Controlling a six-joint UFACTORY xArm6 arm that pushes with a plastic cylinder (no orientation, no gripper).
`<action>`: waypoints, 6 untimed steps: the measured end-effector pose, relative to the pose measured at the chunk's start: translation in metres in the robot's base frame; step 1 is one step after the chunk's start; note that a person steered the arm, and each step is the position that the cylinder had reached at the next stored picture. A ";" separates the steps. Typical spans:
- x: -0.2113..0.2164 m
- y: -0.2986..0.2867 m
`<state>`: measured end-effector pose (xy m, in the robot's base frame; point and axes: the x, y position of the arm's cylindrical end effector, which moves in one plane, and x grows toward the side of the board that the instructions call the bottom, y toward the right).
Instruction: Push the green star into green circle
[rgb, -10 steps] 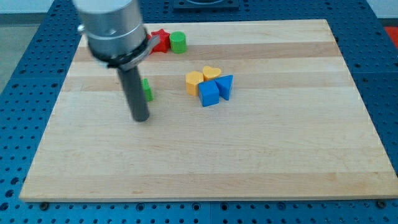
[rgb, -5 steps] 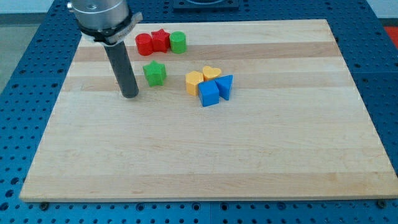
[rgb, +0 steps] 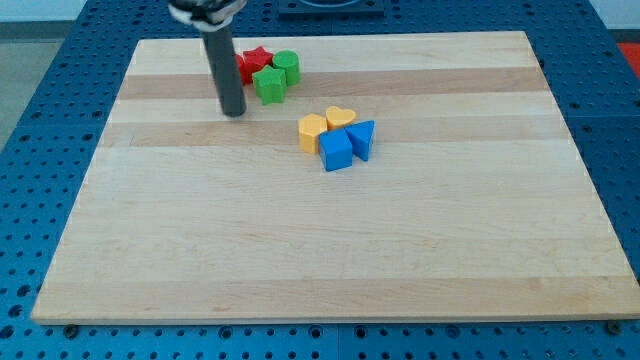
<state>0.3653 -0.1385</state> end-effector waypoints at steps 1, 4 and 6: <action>0.003 0.022; -0.044 0.030; -0.017 0.030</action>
